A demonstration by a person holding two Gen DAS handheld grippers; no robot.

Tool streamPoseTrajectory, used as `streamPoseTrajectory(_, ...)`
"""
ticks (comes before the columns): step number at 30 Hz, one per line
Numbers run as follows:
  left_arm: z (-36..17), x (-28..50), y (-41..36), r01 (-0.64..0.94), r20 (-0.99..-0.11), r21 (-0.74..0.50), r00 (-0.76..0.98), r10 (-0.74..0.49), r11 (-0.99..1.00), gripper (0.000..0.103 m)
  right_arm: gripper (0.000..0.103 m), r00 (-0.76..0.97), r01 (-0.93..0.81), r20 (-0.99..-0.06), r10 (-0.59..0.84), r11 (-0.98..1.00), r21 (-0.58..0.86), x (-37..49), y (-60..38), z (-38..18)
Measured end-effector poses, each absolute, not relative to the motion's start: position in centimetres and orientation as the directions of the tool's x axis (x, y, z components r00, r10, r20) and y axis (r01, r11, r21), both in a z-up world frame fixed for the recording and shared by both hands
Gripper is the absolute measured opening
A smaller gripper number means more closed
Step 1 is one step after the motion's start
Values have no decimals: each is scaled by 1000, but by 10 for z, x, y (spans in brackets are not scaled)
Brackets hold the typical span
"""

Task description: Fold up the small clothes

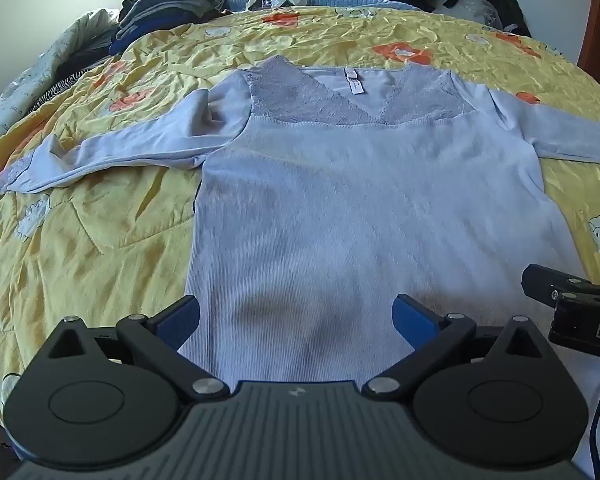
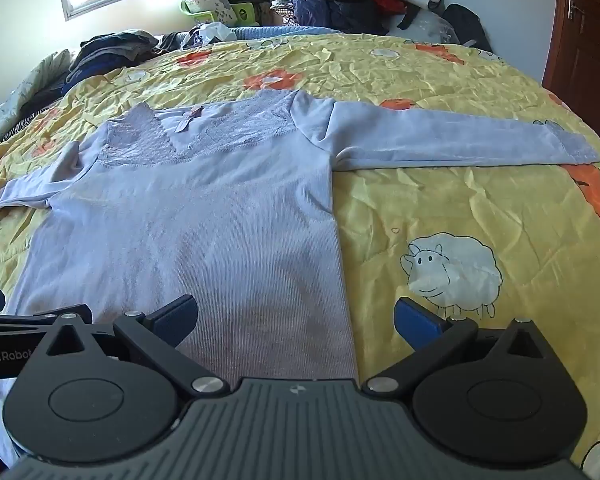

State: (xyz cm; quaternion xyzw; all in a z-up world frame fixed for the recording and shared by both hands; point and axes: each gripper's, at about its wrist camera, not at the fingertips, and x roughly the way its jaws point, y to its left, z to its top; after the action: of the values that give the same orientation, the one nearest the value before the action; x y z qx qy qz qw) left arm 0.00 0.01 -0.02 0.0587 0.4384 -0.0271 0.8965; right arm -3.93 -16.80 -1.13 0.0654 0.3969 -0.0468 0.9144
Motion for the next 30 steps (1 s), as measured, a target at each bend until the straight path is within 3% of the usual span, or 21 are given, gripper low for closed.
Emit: streamPoseTrajectory(30, 0, -2, 4, 89, -788, 11, 614, -46, 996, 103, 103, 733, 94, -680, -10, 992, 87, -51, -167, -6)
